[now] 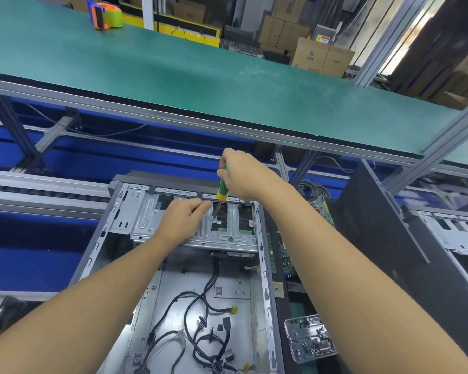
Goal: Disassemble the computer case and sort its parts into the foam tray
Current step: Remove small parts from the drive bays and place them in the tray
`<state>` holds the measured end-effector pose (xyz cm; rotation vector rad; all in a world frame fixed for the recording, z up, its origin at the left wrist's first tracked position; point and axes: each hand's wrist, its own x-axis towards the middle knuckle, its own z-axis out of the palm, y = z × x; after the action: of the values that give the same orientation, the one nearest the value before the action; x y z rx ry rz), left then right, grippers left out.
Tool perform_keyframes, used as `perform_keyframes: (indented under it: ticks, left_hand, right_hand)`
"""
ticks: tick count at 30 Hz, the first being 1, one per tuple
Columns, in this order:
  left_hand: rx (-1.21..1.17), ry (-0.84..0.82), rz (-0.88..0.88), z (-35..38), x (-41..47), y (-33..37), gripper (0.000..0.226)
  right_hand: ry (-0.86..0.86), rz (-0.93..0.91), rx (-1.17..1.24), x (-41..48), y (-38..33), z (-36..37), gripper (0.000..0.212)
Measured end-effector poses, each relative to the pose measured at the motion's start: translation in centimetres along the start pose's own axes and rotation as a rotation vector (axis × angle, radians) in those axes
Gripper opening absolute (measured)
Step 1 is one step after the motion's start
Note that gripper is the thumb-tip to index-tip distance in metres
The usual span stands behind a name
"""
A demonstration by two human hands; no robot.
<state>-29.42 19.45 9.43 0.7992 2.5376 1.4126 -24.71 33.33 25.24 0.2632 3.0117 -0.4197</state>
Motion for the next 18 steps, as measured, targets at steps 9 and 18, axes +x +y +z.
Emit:
perform_keyframes:
  ticks: [9,18]
  left_hand:
    - [-0.073,-0.029,-0.042,0.22,0.19,-0.46,0.038]
    - [-0.151,-0.015,-0.057,0.36,0.01,-0.31,0.03]
  right_hand:
    - [0.065,0.036,0.052,-0.46,-0.87,-0.82,0.042]
    - [0.057,0.017,0.069,-0.24,-0.21,-0.44,0.025]
